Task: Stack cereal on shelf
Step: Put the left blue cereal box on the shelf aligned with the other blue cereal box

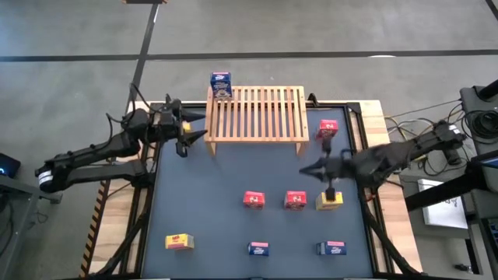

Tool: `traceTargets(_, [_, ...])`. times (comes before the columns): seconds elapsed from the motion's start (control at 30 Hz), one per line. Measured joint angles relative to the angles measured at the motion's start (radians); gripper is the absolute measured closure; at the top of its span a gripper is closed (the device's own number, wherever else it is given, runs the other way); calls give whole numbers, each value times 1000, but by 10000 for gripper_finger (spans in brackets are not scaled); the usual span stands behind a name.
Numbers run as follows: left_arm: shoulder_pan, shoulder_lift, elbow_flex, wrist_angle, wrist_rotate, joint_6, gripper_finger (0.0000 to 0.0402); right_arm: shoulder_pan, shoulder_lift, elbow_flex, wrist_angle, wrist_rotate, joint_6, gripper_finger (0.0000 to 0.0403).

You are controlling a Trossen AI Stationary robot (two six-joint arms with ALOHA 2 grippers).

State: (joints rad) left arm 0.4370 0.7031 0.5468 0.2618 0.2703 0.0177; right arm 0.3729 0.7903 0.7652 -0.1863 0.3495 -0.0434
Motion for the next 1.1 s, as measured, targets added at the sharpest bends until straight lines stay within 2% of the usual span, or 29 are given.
traceTargets(0.27, [-125,47,-1,0,-6,18,171,120,143,1,13,56,204,394])
traceTargets(0.37, [-161,63,-1,0,-49,26,171,160,181,-1,35,99,253,394])
traceTargets(0.53, [-181,93,-1,2,-53,32,171,211,254,1,99,106,287,385])
traceTargets(0.67, [-181,115,-2,39,-56,75,171,227,313,24,130,106,287,350])
traceTargets(0.93, [-180,156,-2,102,-64,110,171,232,460,130,123,93,334,250])
traceTargets(1.1, [-180,167,-2,105,-64,115,171,249,547,195,107,70,342,218])
